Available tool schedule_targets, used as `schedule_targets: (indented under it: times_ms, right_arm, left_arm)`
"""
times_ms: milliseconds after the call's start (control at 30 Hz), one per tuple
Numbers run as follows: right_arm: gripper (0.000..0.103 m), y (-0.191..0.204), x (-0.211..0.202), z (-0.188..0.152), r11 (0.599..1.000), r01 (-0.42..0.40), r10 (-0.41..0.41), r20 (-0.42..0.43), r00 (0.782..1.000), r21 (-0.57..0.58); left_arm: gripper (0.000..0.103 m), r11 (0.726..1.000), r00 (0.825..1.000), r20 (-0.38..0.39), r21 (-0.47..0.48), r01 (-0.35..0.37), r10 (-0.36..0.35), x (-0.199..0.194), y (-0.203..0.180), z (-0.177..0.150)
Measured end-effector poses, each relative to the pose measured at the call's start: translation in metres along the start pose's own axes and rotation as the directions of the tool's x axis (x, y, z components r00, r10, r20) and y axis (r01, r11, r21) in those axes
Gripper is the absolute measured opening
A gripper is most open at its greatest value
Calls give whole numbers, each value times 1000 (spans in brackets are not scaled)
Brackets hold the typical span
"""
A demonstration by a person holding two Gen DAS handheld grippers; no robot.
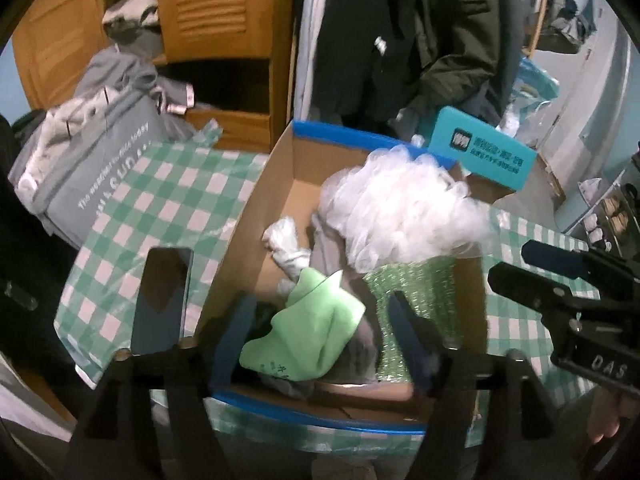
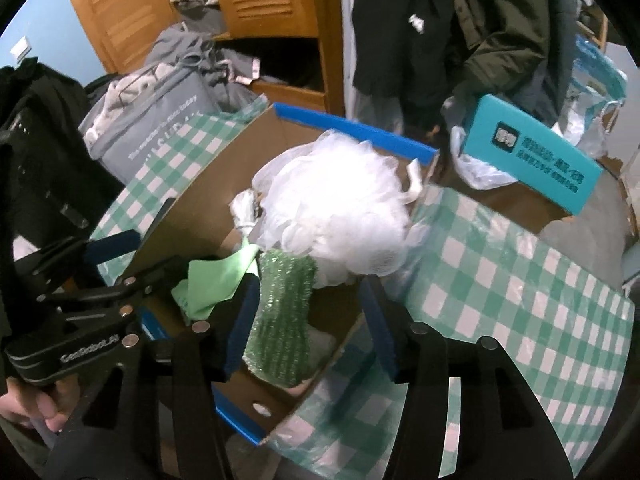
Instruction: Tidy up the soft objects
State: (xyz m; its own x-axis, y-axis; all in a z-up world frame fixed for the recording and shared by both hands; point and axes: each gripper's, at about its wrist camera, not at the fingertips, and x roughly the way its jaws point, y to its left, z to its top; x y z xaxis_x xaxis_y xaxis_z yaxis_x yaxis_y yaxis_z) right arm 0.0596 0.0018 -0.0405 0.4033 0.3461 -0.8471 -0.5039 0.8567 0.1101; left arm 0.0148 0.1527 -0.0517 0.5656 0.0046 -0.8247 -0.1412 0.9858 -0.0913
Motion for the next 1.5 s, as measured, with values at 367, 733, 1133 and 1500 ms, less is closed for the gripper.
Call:
schedule_targets:
  times_ms: [367, 733, 1133, 1500]
  right_arm:
    - [68, -18, -54, -12, 998, 57, -61, 120, 991, 36]
    - [69, -40, -91, -32, 993, 88, -101, 183, 978, 80]
    - [69, -57, -98, -41, 989, 94, -114, 191, 975, 115]
    - [69, -63, -96, -42, 988, 96, -118, 181, 976, 124]
  left_arm:
    - [90, 996, 991, 136, 88, -2, -10, -41, -33, 2]
    - [102, 988, 981, 195, 154, -10, -20, -61, -63, 0]
    - [102, 991, 982, 191, 132, -16, -10, -63, -75, 0]
    - [102, 986, 983, 182, 156, -61, 32, -56, -84, 0]
